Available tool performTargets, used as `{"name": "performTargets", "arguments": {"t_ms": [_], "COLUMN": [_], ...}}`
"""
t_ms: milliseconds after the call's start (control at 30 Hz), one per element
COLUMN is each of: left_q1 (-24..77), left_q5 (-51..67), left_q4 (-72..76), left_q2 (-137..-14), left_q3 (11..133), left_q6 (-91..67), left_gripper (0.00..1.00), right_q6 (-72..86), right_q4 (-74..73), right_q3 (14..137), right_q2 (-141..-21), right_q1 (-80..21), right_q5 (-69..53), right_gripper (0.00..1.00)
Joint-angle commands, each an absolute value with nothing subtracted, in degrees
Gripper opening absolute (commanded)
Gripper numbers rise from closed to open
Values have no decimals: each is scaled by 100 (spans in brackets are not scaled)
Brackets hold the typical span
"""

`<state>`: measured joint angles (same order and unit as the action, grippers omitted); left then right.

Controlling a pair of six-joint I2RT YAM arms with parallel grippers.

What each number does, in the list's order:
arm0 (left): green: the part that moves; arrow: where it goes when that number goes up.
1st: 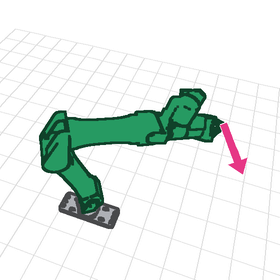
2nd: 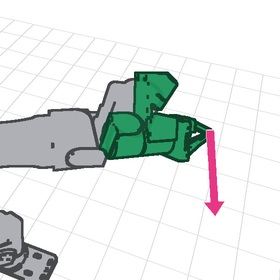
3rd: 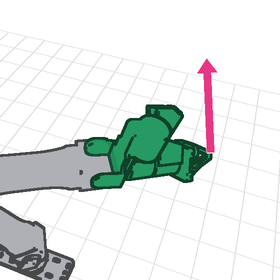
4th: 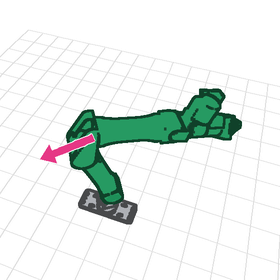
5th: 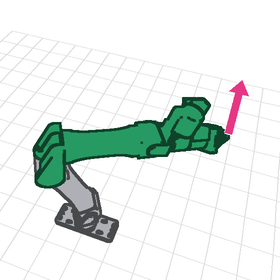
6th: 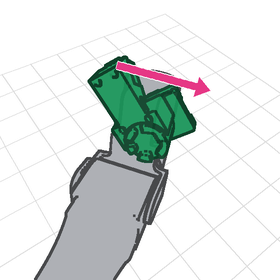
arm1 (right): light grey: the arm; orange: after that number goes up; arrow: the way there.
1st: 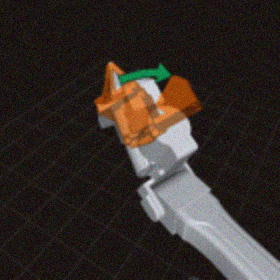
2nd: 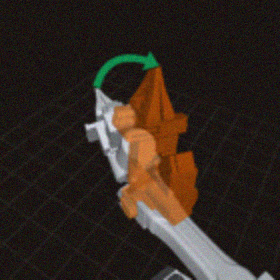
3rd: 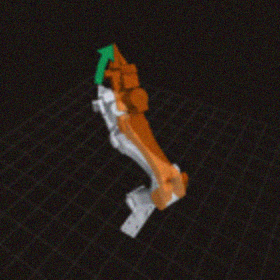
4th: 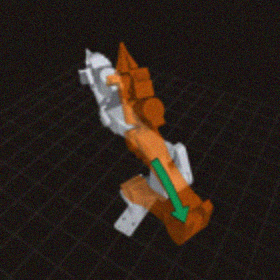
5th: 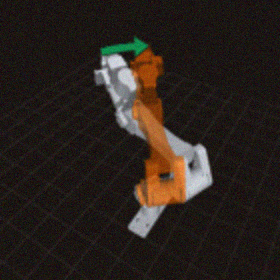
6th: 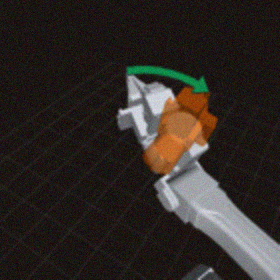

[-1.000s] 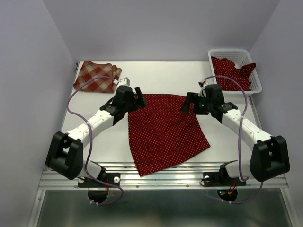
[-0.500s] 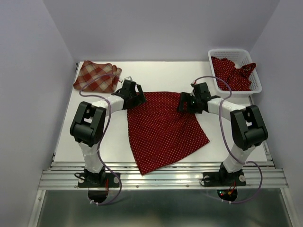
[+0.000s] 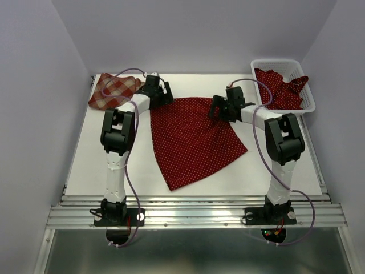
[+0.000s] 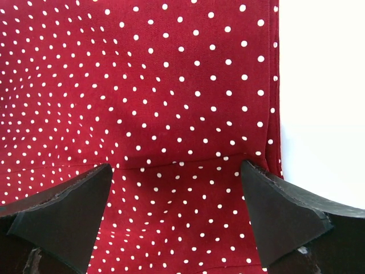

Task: Fold and stack the skirts
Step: Flatten the skirt out

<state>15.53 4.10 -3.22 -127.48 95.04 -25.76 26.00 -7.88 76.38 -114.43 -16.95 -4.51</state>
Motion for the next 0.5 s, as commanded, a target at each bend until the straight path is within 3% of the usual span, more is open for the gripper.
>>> {"name": "performTargets", "arguments": {"t_ms": [0, 100, 233, 333, 467], "left_q1": [1415, 1415, 1433, 1511, 1880], "left_q5": [554, 685, 782, 572, 63], "left_q4": [-1334, -1661, -1714, -1670, -1302], "left_q2": [-13367, -13658, -13106, -12152, -10366], "left_q3": [10702, 11486, 11602, 11006, 8710], "left_q6": [-2137, -2066, -2039, -2092, -2652], "left_gripper": [99, 99, 99, 99, 99], "right_q6": [2795, 2681, 2479, 2531, 2934], "right_q4": [-765, -800, -870, -896, -905], "right_q3": [8085, 8279, 8218, 7781, 6761], "right_q2": [-11795, -11637, -10988, -10261, -9196], "right_q1": [-1696, -1696, -1696, -1696, -1696], "right_q5": [-202, -255, -395, -317, 200], "right_gripper": [100, 100, 100, 100, 100]}}
